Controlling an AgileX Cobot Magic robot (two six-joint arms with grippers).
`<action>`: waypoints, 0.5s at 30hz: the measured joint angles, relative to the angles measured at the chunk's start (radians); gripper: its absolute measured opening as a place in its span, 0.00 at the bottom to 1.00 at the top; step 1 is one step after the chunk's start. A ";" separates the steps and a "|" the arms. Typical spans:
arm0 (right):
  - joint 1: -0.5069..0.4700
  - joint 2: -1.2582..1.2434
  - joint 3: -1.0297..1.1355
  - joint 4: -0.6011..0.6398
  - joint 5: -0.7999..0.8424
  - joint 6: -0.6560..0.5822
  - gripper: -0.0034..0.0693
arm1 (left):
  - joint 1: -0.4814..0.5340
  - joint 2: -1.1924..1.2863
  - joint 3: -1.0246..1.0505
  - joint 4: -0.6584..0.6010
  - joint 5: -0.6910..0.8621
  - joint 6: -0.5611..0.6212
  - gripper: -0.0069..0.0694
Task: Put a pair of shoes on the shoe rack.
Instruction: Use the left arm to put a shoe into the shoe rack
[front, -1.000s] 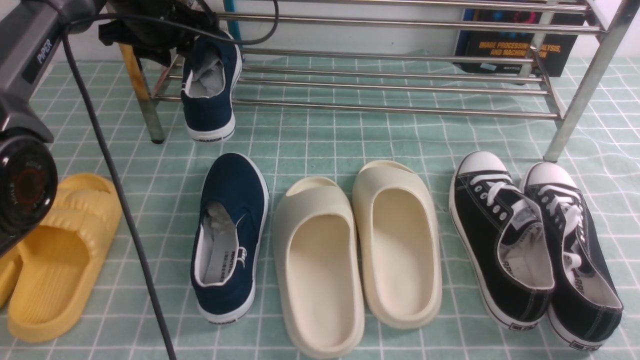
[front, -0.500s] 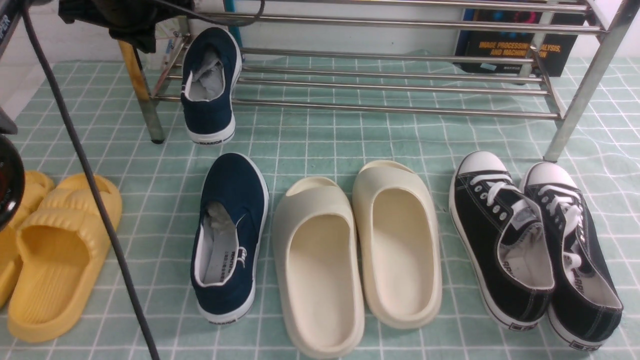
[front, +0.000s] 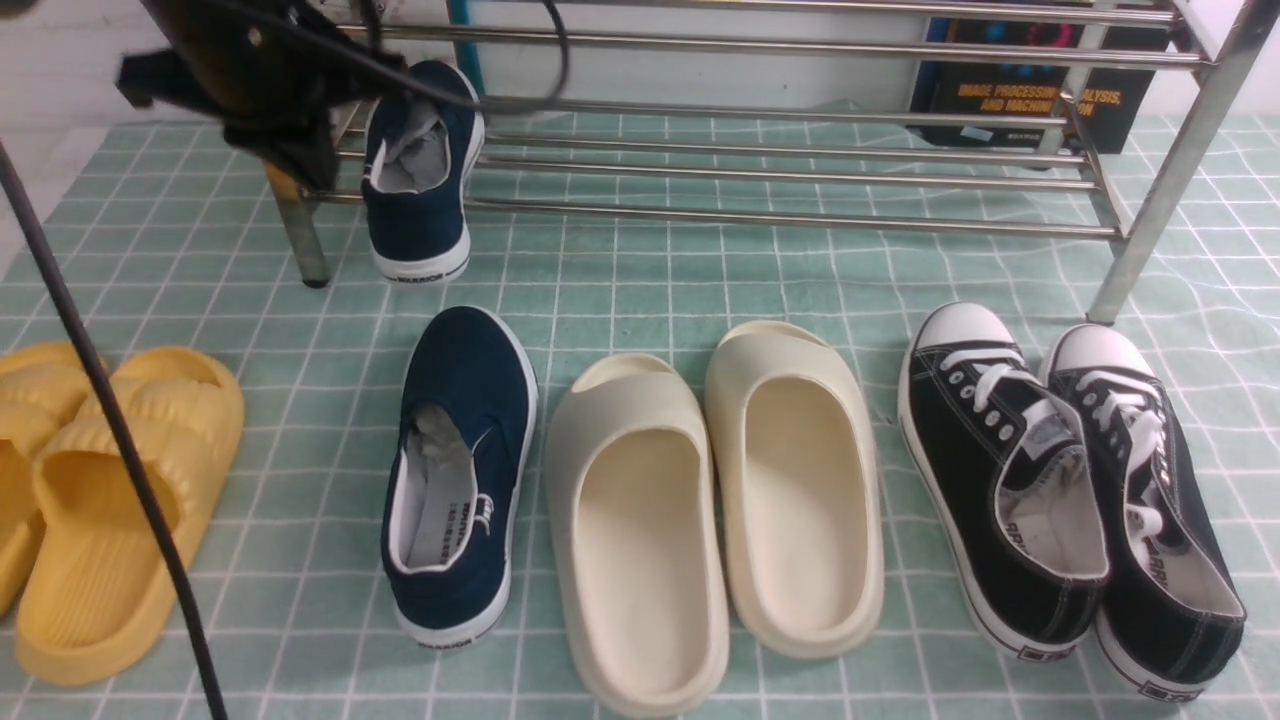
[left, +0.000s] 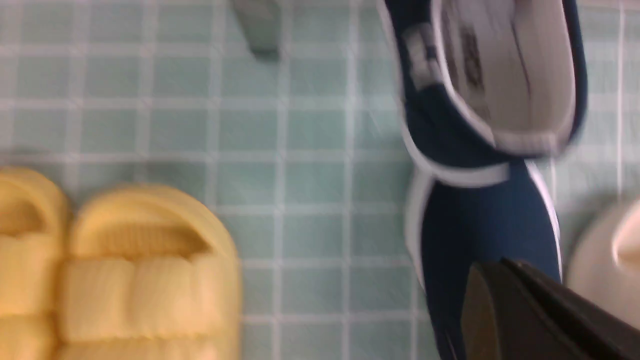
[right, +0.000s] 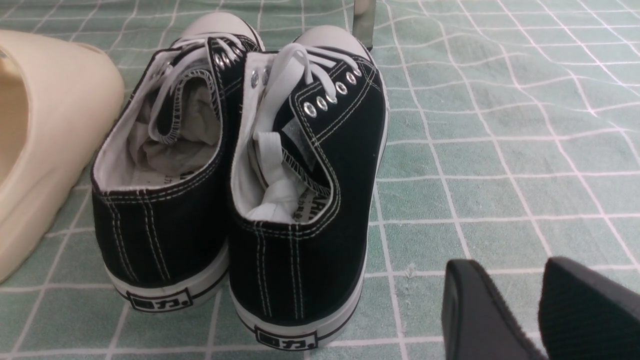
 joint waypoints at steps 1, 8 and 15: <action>0.000 0.000 0.000 0.000 0.000 0.000 0.38 | -0.028 0.000 0.088 -0.042 -0.048 0.025 0.07; 0.000 0.000 0.000 0.000 0.000 0.000 0.38 | -0.059 0.076 0.235 -0.070 -0.219 0.051 0.07; 0.000 0.000 0.000 0.000 0.000 0.000 0.38 | -0.020 0.092 0.181 0.026 -0.347 -0.051 0.07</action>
